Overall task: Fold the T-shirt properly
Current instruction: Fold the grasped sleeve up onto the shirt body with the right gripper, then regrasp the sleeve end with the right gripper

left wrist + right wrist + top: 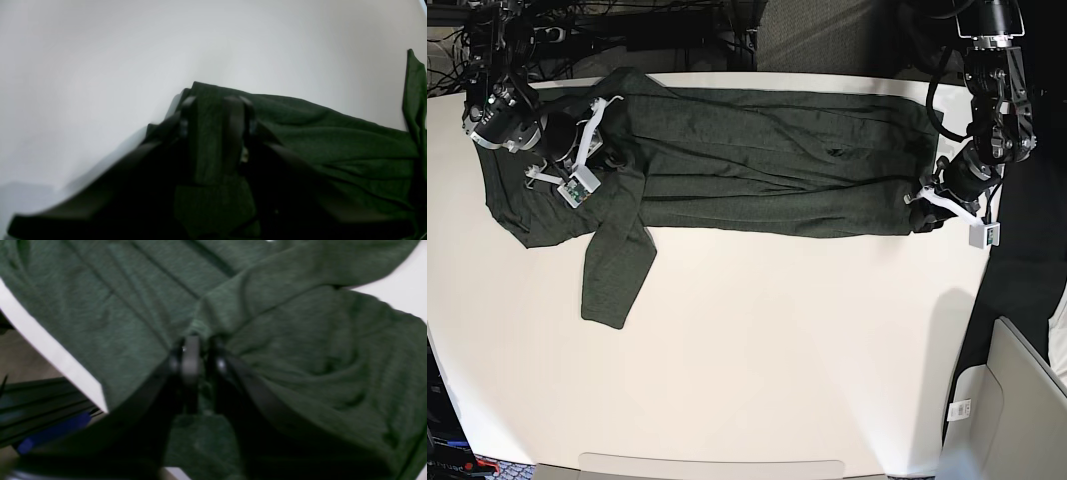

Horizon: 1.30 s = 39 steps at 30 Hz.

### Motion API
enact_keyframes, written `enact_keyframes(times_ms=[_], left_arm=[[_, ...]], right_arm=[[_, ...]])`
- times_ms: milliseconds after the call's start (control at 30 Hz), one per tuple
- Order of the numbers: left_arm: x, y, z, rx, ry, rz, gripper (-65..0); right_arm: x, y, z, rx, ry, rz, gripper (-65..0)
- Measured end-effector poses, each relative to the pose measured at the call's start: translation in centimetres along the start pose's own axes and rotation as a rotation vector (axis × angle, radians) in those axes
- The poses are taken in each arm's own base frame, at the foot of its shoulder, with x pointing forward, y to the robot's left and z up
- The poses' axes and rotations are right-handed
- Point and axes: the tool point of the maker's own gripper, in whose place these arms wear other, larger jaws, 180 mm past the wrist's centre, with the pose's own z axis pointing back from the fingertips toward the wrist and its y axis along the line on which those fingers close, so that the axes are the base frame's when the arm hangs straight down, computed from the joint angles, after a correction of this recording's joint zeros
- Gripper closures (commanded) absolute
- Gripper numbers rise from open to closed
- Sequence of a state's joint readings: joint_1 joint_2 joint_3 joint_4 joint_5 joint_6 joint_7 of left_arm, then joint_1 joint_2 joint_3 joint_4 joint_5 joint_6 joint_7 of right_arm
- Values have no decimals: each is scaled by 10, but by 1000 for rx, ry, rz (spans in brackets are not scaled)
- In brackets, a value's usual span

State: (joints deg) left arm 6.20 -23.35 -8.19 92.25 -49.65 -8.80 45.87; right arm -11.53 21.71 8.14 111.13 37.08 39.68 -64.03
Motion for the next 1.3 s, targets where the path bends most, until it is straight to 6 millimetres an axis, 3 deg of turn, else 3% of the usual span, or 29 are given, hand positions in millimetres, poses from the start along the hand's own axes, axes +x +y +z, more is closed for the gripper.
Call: enact_keyframes(times_ms=[100, 200, 300, 400, 567, 700, 1000, 1300], left_arm=[[0, 0, 0, 0, 0, 0, -129], [0, 0, 0, 0, 0, 0, -129], [0, 0, 0, -1, 0, 2, -129], [-2, 1, 1, 2, -1, 1, -129], [-8, 3, 1, 7, 16, 7, -129], [-6, 2, 1, 6, 11, 4, -129], [-6, 3, 1, 7, 10, 5, -129], [-6, 3, 1, 7, 10, 6, -129]], right_arm=[[7, -12, 4, -35, -24, -4, -255], [11, -15, 5, -42, -31, -1, -288], [24, -20, 5, -55, -66, 8, -289], [52, -32, 6, -74, -200, -23, -289], [47, -72, -2, -146, -203, -140, -289], [60, -100, -14, -203, -217, -166, -289], [77, -126, -48, -253, -213, -261, -289], [88, -165, -53, -355, -308, -453, -289]])
